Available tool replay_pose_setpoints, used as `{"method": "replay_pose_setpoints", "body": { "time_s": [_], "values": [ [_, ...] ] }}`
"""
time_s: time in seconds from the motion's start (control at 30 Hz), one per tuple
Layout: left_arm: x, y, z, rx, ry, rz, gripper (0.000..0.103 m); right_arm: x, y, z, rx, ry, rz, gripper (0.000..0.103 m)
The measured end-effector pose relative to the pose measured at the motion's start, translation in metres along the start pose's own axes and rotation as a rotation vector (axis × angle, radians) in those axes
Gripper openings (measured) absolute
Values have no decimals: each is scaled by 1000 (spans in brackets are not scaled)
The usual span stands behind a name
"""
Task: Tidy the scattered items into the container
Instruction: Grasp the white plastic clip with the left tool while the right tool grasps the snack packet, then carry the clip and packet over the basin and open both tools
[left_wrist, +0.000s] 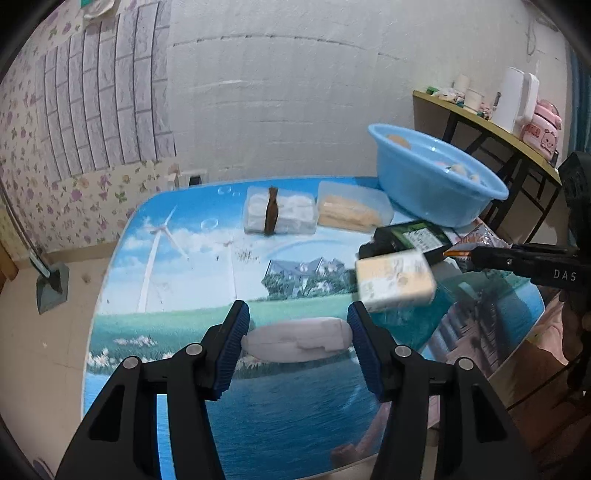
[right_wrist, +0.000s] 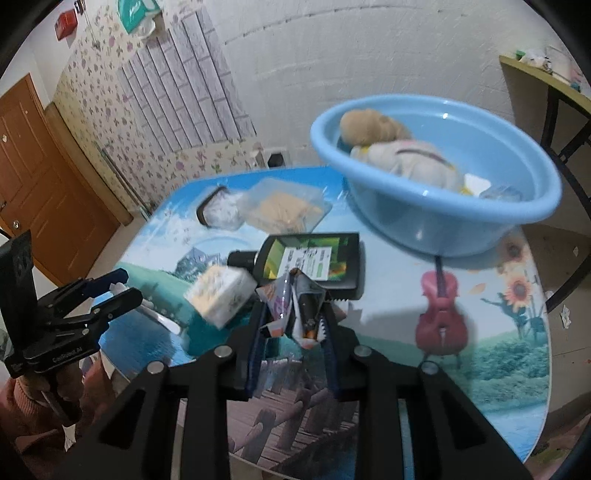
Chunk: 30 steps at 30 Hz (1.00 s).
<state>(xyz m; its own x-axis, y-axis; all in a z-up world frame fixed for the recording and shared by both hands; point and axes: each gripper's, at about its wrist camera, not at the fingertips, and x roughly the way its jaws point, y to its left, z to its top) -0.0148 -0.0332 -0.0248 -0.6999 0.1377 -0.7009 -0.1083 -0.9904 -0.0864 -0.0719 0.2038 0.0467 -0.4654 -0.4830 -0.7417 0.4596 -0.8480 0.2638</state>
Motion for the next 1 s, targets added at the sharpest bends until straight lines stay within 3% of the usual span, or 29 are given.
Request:
{"method": "replay_pose_setpoints", "body": {
  "time_s": [0.27,0.53,0.77,1.0],
  "values": [
    [-16,-7,14,11,-38,18,55,-17,-13,2,24,-44,0,27],
    [-28,-20,41,18,-83,3,55,-41,-13,8,22,-121,63,27],
    [-27,-52,79,86,-121,-38,55,-67,-25,23,20,-215,55,27],
    [-6,-93,117,146,-131,-112,55,-70,-65,48,62,-270,5,27]
  ]
}}
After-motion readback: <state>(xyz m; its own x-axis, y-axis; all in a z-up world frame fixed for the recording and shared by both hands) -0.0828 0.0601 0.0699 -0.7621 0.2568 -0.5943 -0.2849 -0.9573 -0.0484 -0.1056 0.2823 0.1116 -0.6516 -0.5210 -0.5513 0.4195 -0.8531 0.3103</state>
